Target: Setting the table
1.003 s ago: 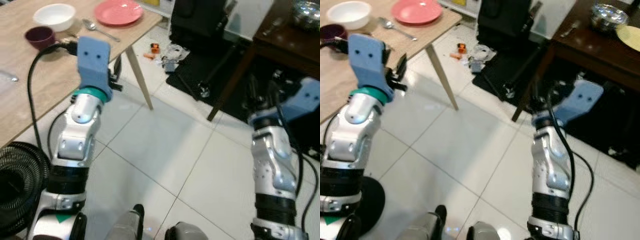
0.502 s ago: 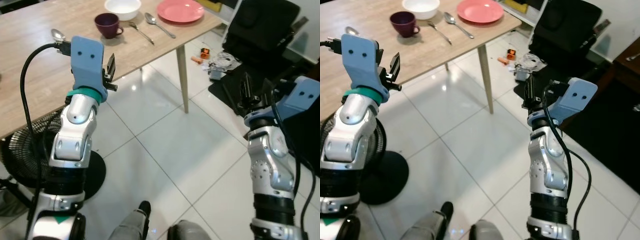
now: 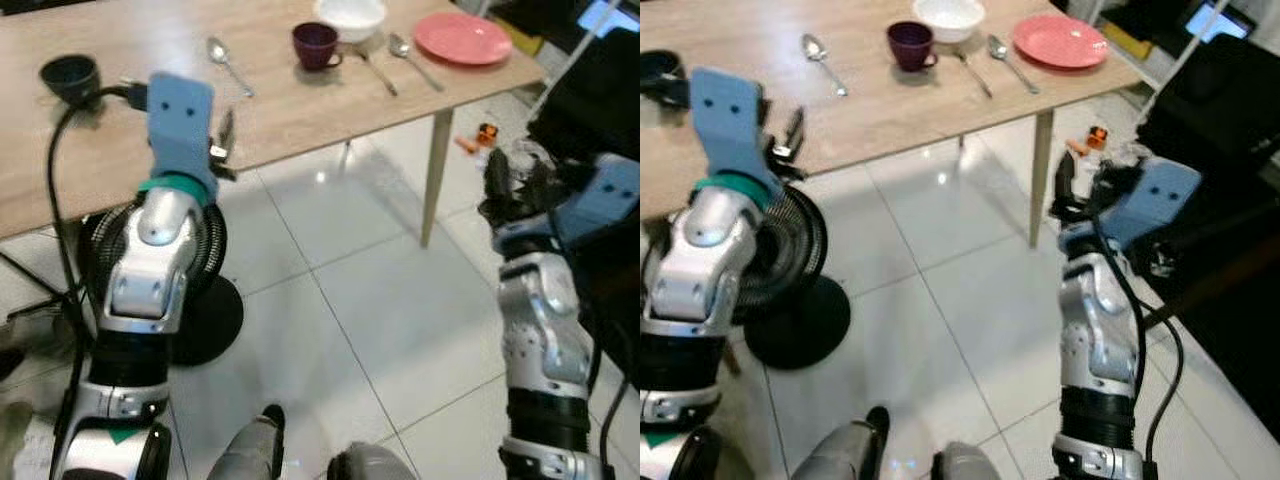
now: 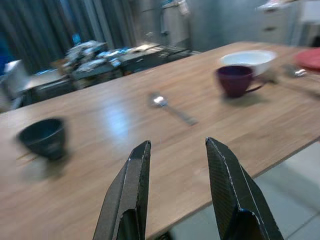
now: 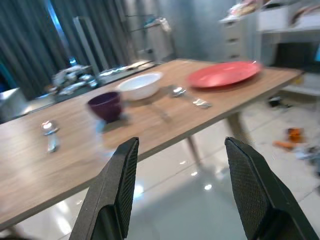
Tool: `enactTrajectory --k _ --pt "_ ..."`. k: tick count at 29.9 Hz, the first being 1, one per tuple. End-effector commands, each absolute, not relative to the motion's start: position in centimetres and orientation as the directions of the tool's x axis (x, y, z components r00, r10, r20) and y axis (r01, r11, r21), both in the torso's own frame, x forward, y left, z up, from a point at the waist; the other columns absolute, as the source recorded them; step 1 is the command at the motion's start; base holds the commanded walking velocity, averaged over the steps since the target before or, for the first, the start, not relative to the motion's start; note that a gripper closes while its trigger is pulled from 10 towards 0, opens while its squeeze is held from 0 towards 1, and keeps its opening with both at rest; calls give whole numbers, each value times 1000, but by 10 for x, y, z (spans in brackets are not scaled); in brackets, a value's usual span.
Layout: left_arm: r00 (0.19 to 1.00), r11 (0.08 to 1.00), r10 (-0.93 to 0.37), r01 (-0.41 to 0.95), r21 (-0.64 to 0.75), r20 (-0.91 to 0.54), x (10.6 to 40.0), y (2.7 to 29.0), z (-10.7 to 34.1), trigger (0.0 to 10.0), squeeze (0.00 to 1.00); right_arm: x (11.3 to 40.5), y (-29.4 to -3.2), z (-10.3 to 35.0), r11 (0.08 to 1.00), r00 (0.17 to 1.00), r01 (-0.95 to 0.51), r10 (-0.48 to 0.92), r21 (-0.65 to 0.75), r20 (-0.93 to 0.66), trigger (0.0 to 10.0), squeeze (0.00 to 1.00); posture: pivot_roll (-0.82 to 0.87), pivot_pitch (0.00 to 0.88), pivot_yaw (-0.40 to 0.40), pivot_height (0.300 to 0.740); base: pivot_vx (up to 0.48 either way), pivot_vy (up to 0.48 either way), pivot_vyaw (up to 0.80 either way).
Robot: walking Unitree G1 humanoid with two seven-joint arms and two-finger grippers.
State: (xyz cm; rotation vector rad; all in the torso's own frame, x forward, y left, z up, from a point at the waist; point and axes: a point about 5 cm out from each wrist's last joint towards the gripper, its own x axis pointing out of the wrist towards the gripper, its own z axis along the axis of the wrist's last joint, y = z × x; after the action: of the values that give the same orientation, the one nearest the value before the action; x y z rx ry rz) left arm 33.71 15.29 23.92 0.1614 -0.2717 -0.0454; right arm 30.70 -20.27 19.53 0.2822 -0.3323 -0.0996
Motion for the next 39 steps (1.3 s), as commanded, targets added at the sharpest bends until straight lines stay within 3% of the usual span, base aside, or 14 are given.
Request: enactTrajectory --k 1,11,16,17,22,39 --pt "968 986 -65 25 166 242 338 151 234 10000 0 306 -205 192 954 943 63 -153 294 294 10000 165 36 26 25 740 0 0 788" --pt "971 988 -45 8 156 233 339 153 234 10000 0 306 -205 193 954 943 64 -154 293 296 10000 196 36 27 25 740 0 0 788" --pt "975 987 11 -46 151 223 343 159 233 10000 0 306 -205 194 952 940 64 -158 300 303 10000 141 34 21 24 740 0 0 628" --pt "975 986 43 -76 150 216 345 162 232 10000 0 307 -205 196 950 937 66 -164 304 309 10000 0 34 20 24 740 379 0 0" --pt "974 973 122 -156 172 191 351 171 229 10000 0 307 -205 198 950 932 64 -166 306 321 10000 0 32 14 26 740 450 0 0" --pt "975 974 114 -147 171 190 353 168 228 10000 0 307 -205 197 950 932 53 -158 308 327 10000 0 33 6 29 740 469 0 0"
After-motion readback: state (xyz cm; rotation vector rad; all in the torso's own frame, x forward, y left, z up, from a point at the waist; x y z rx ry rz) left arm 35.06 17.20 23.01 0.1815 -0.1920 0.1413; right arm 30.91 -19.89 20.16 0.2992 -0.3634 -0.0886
